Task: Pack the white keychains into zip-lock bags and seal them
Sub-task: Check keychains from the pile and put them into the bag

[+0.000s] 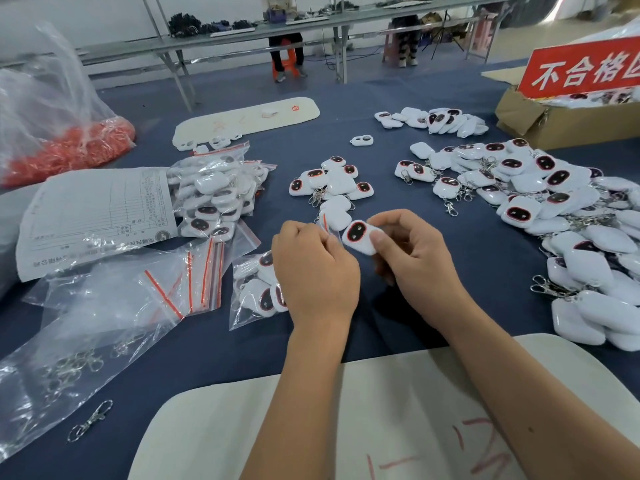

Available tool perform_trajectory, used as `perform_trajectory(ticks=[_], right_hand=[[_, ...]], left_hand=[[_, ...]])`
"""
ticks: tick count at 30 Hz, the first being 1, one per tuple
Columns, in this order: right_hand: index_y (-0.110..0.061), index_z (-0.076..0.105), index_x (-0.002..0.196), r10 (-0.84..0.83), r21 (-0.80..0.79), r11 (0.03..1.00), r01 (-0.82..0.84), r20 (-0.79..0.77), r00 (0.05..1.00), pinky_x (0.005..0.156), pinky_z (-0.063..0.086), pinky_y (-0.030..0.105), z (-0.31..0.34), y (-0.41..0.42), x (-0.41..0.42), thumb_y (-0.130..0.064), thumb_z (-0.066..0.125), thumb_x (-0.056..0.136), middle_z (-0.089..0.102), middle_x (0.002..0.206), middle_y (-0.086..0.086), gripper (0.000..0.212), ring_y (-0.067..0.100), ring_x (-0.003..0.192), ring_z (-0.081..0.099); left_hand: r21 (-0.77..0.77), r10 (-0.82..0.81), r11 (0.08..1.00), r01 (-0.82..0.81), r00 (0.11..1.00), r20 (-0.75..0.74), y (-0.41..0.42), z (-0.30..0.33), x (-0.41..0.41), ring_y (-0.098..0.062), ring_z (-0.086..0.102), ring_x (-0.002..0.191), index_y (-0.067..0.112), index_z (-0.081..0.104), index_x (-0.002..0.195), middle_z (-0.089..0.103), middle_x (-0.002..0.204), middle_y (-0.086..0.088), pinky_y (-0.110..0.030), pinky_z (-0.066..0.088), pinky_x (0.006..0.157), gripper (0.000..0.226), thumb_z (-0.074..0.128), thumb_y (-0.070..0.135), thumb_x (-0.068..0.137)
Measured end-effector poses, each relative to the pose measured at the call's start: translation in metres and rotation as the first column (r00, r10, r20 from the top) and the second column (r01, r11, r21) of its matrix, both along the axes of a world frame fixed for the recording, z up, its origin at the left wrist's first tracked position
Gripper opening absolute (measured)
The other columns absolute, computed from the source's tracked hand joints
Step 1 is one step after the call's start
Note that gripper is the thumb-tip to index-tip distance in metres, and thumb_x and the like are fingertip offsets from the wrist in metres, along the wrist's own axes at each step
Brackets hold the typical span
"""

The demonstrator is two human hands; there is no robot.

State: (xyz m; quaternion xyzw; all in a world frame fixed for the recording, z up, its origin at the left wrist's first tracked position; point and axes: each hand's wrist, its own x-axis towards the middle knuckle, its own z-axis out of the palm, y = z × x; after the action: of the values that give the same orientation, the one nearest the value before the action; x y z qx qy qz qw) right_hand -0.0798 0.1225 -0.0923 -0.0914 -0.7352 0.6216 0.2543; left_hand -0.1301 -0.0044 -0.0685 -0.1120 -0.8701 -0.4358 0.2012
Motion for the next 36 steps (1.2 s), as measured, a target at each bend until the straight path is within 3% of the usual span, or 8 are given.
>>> perform_trajectory(ticks=[5, 10, 16, 22, 24, 27, 31, 36], right_hand=[[-0.023, 0.076, 0.105, 0.047, 0.091, 0.995, -0.047, 0.0, 0.999, 0.055, 0.047, 0.021, 0.0, -0.002, 0.001, -0.01, 0.063, 0.103, 0.066, 0.066, -0.01, 0.018, 0.012, 0.058, 0.056], [-0.021, 0.075, 0.105, 0.085, 0.19, 0.978, -0.083, -0.002, 0.996, 0.055, 0.048, 0.031, 0.0, -0.007, 0.001, -0.013, 0.068, 0.102, 0.069, 0.069, 0.001, 0.01, 0.015, 0.058, 0.056], [-0.007, 0.074, 0.098, 0.086, -0.129, 0.987, -0.095, -0.075, 0.993, 0.051, 0.046, 0.026, 0.003, -0.001, 0.003, -0.009, 0.07, 0.1, 0.073, 0.078, 0.01, 0.005, 0.014, 0.059, 0.058], [-0.012, 0.078, 0.12, 0.386, -0.186, 0.902, -0.391, -0.063, 0.92, 0.053, 0.046, 0.025, 0.008, -0.005, 0.006, -0.001, 0.054, 0.106, 0.072, 0.084, 0.015, 0.029, 0.016, 0.063, 0.058], [-0.02, 0.08, 0.106, 0.47, -0.081, 0.881, -0.466, 0.047, 0.881, 0.05, 0.044, 0.028, 0.01, -0.008, 0.006, -0.003, 0.052, 0.104, 0.067, 0.074, 0.013, 0.032, 0.018, 0.059, 0.058], [-0.016, 0.072, 0.081, 0.411, 0.116, 0.893, -0.434, 0.181, 0.893, 0.054, 0.049, 0.034, 0.009, -0.021, 0.005, -0.01, 0.046, 0.086, 0.067, 0.067, 0.013, 0.028, 0.014, 0.059, 0.06], [-0.026, 0.073, 0.085, 0.211, 0.074, 0.974, -0.213, 0.037, 0.977, 0.044, 0.045, 0.03, 0.006, -0.023, 0.004, -0.016, 0.051, 0.104, 0.063, 0.061, 0.009, 0.031, 0.016, 0.048, 0.056], [-0.022, 0.074, 0.094, 0.051, 0.025, 0.998, -0.054, 0.103, 0.993, 0.049, 0.046, 0.031, 0.007, -0.02, 0.0, -0.059, 0.048, 0.103, 0.075, 0.088, 0.003, 0.046, 0.014, 0.058, 0.058]], left_hand=[[0.057, -0.099, 0.993, 0.105, 0.99, -0.1, 0.0, 0.001, 0.002, -0.028, 0.053, 0.081, 0.004, 0.055, 0.071, 0.054, 0.087, -0.007, -0.036, 0.039, 0.072, 0.019, 0.063, 0.0, 0.087], [0.027, -0.2, 0.978, 0.207, 0.967, -0.159, 0.0, 0.001, 0.004, -0.023, 0.05, 0.084, 0.012, 0.052, 0.072, 0.054, 0.088, -0.002, -0.025, 0.031, 0.071, 0.022, 0.065, -0.001, 0.085], [0.049, -0.227, 0.969, 0.243, 0.949, -0.217, 0.002, 0.002, 0.007, -0.021, 0.047, 0.088, 0.021, 0.048, 0.075, 0.054, 0.089, -0.001, -0.025, 0.034, 0.073, 0.022, 0.064, 0.009, 0.085], [0.123, -0.13, 0.978, 0.171, 0.95, -0.283, -0.002, 0.003, 0.003, -0.021, 0.047, 0.087, 0.011, 0.051, 0.073, 0.053, 0.089, 0.0, -0.024, 0.034, 0.075, 0.018, 0.065, 0.004, 0.082], [0.142, -0.127, 0.973, 0.18, 0.94, -0.318, -0.002, 0.003, 0.002, -0.023, 0.047, 0.087, 0.008, 0.054, 0.072, 0.055, 0.088, -0.001, -0.021, 0.034, 0.076, 0.017, 0.066, 0.003, 0.083], [0.135, -0.174, 0.961, 0.24, 0.911, -0.374, 0.001, 0.005, 0.004, -0.025, 0.049, 0.087, 0.005, 0.056, 0.072, 0.059, 0.086, -0.004, -0.027, 0.038, 0.079, 0.017, 0.066, 0.002, 0.085], [0.161, -0.193, 0.949, 0.271, 0.902, -0.385, -0.003, 0.007, -0.002, -0.024, 0.053, 0.088, 0.007, 0.061, 0.072, 0.061, 0.088, 0.0, -0.026, 0.04, 0.08, 0.021, 0.064, 0.014, 0.091], [0.041, -0.16, 0.986, 0.164, 0.983, -0.09, -0.024, -0.001, -0.023, -0.025, 0.055, 0.102, 0.013, 0.073, 0.096, 0.069, 0.1, 0.001, -0.034, 0.041, 0.09, 0.033, 0.045, 0.028, 0.104]])
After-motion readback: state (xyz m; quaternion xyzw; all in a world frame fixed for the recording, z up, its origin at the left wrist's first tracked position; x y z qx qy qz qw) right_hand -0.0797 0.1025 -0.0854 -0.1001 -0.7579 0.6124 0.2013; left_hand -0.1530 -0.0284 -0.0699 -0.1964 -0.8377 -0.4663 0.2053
